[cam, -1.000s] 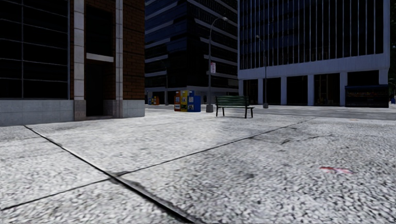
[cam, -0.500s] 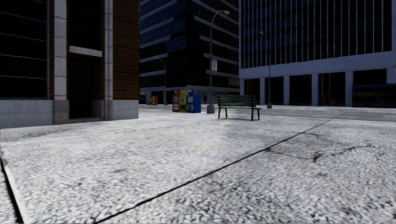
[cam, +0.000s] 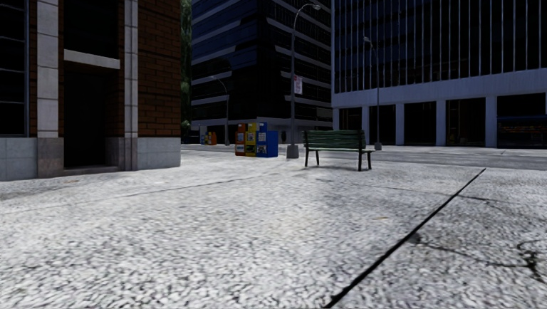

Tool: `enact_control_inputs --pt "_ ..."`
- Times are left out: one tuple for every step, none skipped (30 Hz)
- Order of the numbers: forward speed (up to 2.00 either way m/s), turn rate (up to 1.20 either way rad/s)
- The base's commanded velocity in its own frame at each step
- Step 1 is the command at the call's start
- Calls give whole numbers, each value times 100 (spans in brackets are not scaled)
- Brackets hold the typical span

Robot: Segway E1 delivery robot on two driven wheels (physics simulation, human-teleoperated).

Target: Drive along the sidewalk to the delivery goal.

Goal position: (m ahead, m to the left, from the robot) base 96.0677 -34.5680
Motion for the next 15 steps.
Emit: enact_control_inputs --pt "200 0" --pt "200 0" --pt "200 0" --pt "200 0" --pt "200 0" --pt "200 0" --pt "200 0" --pt "200 0" --pt "200 0" --pt "200 0" --pt "200 0" --pt "200 0" --pt "200 0" --pt "200 0" --pt "200 0"
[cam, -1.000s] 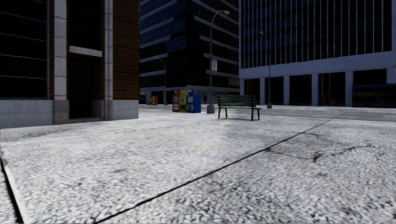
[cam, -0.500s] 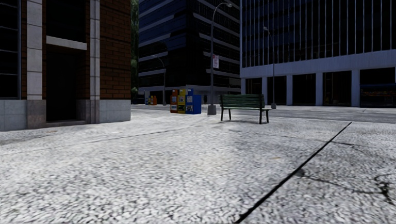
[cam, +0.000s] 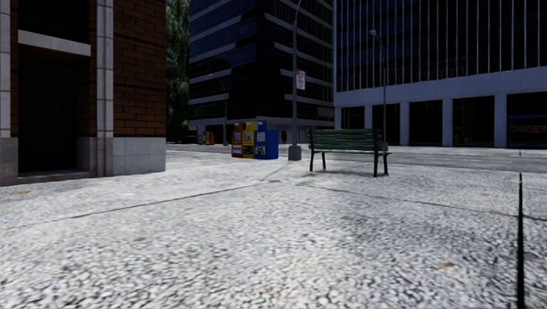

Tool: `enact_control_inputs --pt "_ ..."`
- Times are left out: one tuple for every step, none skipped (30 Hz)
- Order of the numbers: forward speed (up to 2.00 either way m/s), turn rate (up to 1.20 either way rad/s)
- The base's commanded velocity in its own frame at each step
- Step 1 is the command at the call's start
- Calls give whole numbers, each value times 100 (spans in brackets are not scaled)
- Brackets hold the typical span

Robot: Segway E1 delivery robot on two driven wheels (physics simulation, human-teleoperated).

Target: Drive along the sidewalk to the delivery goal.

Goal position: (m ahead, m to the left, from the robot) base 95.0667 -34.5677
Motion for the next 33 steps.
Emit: enact_control_inputs --pt "200 0" --pt "200 0" --pt "200 0" --pt "200 0" --pt "200 0" --pt "200 0" --pt "200 0" --pt "200 0" --pt "200 0" --pt "200 0" --pt "200 0" --pt "200 0" --pt "200 0" --pt "200 0" --pt "200 0" --pt "200 0" --pt "200 0" --pt "200 0" --pt "200 0" --pt "200 0" --pt "200 0" --pt "200 0" --pt "200 0" --pt "200 0" --pt "200 0" --pt "200 0" --pt "200 0" --pt "200 0" --pt "200 0" --pt "200 0" --pt "200 0" --pt "200 0" --pt "200 0"
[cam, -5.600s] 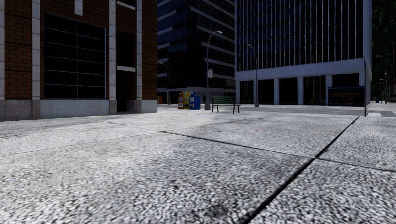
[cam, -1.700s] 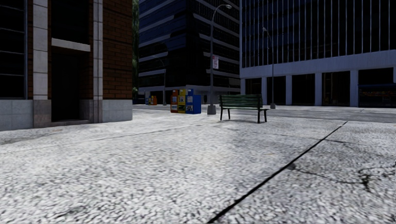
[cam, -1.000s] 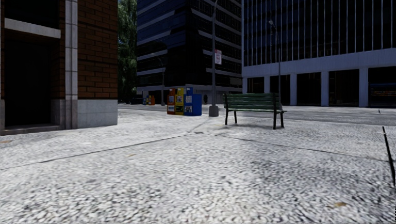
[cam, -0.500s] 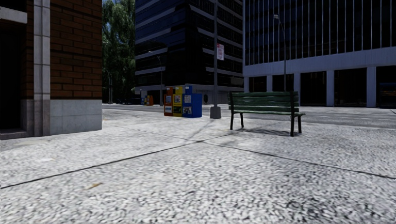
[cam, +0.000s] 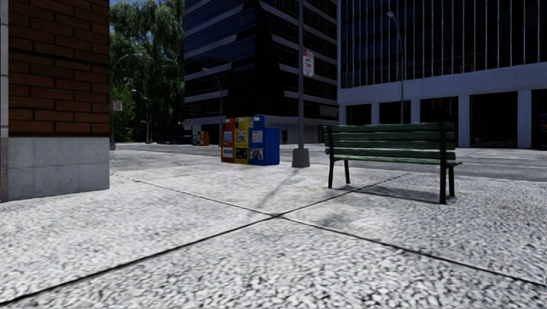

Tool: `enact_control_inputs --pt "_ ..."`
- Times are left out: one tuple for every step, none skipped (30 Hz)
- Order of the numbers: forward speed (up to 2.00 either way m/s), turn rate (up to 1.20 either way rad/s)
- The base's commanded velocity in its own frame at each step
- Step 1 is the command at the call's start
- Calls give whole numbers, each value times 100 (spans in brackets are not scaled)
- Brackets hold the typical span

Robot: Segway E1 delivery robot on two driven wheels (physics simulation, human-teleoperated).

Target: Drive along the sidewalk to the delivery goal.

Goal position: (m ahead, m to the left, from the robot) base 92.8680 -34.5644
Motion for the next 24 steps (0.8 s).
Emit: enact_control_inputs --pt "200 0" --pt "200 0" --pt "200 0" --pt "200 0" --pt "200 0" --pt "200 0" --pt "200 0" --pt "200 0" --pt "200 0" --pt "200 0" --pt "200 0" --pt "200 0" --pt "200 0" --pt "200 0" --pt "200 0" --pt "200 0" --pt "200 0" --pt "200 0" --pt "200 0" --pt "200 0" --pt "200 0" --pt "200 15" --pt "200 39" --pt "200 54"
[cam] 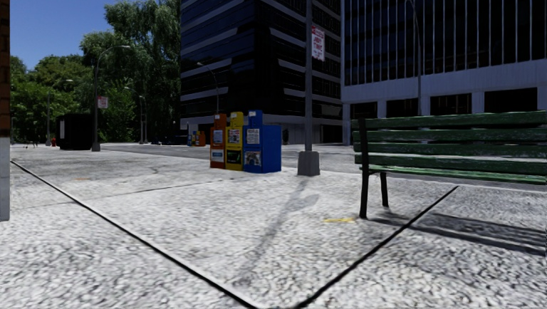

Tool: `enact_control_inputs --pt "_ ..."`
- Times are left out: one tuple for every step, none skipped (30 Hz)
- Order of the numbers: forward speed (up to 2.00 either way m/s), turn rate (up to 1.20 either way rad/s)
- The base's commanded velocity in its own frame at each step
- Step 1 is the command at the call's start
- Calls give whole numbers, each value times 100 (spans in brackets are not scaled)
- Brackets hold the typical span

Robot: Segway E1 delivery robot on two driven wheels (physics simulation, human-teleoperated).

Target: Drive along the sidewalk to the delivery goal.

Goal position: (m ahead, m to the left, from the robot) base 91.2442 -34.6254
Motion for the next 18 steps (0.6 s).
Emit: enact_control_inputs --pt "200 63" --pt "200 63" --pt "200 68" --pt "200 72" --pt "200 74" --pt "200 75" --pt "200 75" --pt "200 76" --pt "200 76" --pt "200 76" --pt "200 76" --pt "200 76" --pt "200 76" --pt "200 76" --pt "200 76" --pt "200 76" --pt "200 76" --pt "200 66"
